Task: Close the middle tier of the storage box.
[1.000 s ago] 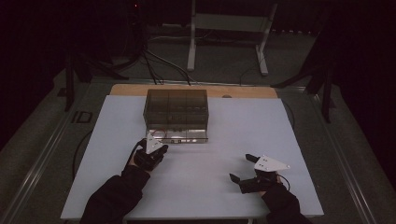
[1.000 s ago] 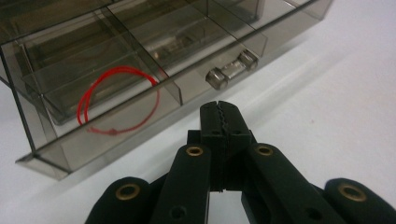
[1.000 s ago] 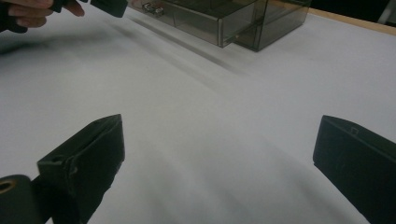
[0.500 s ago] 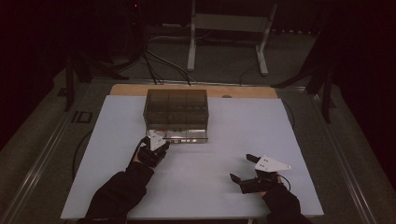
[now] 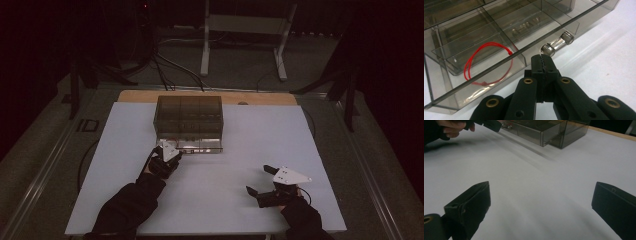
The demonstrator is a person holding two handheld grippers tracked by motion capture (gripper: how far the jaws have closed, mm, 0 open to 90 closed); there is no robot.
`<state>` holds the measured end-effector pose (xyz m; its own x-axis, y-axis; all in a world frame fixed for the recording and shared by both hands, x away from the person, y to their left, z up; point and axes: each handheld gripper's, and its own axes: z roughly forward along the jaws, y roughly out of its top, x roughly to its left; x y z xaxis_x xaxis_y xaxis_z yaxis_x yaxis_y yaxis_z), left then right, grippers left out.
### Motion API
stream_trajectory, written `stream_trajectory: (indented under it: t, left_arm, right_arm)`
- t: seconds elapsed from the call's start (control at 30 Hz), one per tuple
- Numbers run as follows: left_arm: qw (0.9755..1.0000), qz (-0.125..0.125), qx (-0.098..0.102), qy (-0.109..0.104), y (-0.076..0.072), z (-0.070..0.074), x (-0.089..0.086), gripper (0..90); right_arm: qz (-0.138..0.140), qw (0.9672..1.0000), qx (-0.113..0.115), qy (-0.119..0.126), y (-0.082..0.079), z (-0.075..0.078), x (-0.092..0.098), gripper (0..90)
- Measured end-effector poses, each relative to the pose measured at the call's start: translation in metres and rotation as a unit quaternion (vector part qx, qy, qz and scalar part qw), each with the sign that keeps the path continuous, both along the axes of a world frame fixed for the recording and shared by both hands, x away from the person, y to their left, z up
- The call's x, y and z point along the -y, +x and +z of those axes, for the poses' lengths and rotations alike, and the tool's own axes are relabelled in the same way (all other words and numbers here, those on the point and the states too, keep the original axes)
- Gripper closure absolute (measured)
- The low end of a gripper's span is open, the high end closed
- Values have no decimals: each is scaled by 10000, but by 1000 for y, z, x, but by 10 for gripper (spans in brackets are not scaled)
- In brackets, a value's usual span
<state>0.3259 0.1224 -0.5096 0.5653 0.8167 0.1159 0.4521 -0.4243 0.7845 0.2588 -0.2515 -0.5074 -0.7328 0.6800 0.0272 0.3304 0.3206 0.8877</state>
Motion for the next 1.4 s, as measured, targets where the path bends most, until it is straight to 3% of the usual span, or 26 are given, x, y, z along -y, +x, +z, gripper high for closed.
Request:
stream_trajectory:
  t: [0.3,0.47,1.4]
  left_arm:
    - [10000,52,9,-2,3,-1,-1,900]
    - [9999,33,-6,-110,4,0,-2,900]
    - [9999,130,9,-15,9,-3,-3,900]
  right_arm:
    - [5,10000,-2,1,0,0,0,24]
    - [6,10000,7,-13,0,0,0,24]
    - [8,10000,-26,-4,1,-1,-1,24]
